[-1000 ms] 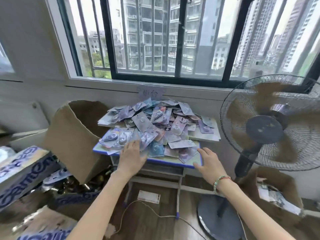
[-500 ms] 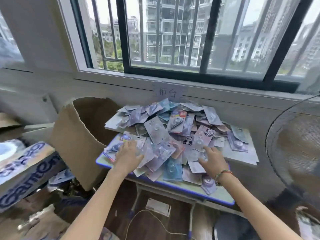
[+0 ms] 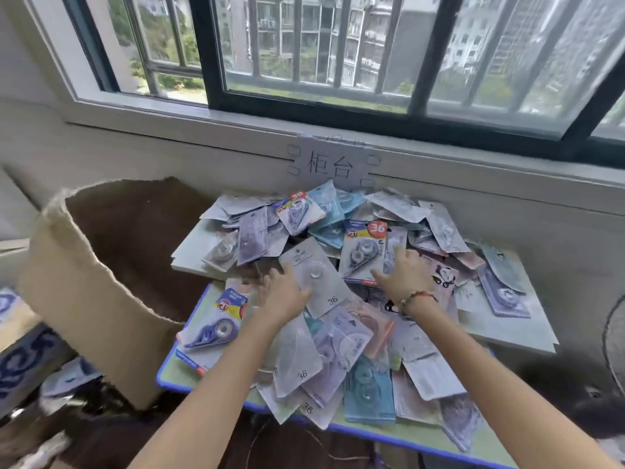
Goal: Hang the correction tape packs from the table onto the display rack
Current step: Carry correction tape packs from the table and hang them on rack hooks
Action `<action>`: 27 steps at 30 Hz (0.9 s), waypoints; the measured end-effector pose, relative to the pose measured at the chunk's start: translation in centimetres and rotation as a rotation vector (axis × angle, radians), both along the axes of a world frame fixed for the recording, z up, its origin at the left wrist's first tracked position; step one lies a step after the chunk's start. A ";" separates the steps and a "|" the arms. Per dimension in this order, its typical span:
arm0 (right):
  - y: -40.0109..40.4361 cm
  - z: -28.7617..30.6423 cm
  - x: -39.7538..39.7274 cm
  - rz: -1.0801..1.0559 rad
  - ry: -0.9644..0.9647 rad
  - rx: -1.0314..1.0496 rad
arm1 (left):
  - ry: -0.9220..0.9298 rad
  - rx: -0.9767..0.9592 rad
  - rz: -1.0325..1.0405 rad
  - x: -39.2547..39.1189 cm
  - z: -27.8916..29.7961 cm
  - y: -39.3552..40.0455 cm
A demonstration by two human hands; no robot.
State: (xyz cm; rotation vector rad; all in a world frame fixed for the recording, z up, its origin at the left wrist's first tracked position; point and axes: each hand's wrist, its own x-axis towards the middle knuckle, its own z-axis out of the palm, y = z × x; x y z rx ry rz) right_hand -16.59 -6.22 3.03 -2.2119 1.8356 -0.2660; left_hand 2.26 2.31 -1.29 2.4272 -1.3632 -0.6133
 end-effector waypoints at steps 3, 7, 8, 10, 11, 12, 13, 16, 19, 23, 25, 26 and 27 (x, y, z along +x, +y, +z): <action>-2.7 -0.8 2.9 -0.050 0.024 0.001 | 0.065 0.049 0.020 0.6 -1.7 -2.6; -5.9 -2.7 5.8 -0.112 0.064 0.061 | 0.106 0.027 0.060 0.4 -3.3 -4.7; -6.4 -3.2 6.2 -0.121 0.076 0.072 | 0.091 0.024 0.068 0.2 -3.5 -5.0; -7.1 -4.0 6.8 -0.124 0.099 0.080 | 0.066 0.025 0.103 0.1 -4.1 -5.6; -7.4 -4.3 7.0 -0.119 0.109 0.073 | 0.064 0.024 0.122 0.2 -4.3 -5.9; -7.7 -4.6 7.0 -0.110 0.119 0.067 | 0.064 0.030 0.134 0.3 -4.4 -6.1; -7.9 -4.8 6.8 -0.094 0.127 0.065 | 0.056 0.042 0.138 0.3 -4.4 -6.5; -8.6 -5.0 5.7 -0.049 0.125 0.036 | -0.029 0.078 0.126 0.1 -3.8 -7.0; -9.3 -5.0 4.2 -0.023 0.128 0.022 | -0.053 0.059 0.120 -0.6 -3.2 -7.5; -9.5 -5.1 3.7 -0.026 0.131 0.079 | -0.025 0.076 0.132 -1.8 -3.0 -8.3; -9.1 -5.4 4.0 -0.038 0.124 0.059 | -0.052 0.088 0.129 -2.5 -3.0 -8.7; -8.9 -5.6 4.1 -0.042 0.125 0.049 | -0.068 0.092 0.125 -2.9 -3.0 -8.8; -8.7 -5.8 4.1 -0.041 0.132 0.047 | -0.082 0.098 0.123 -3.2 -3.1 -8.9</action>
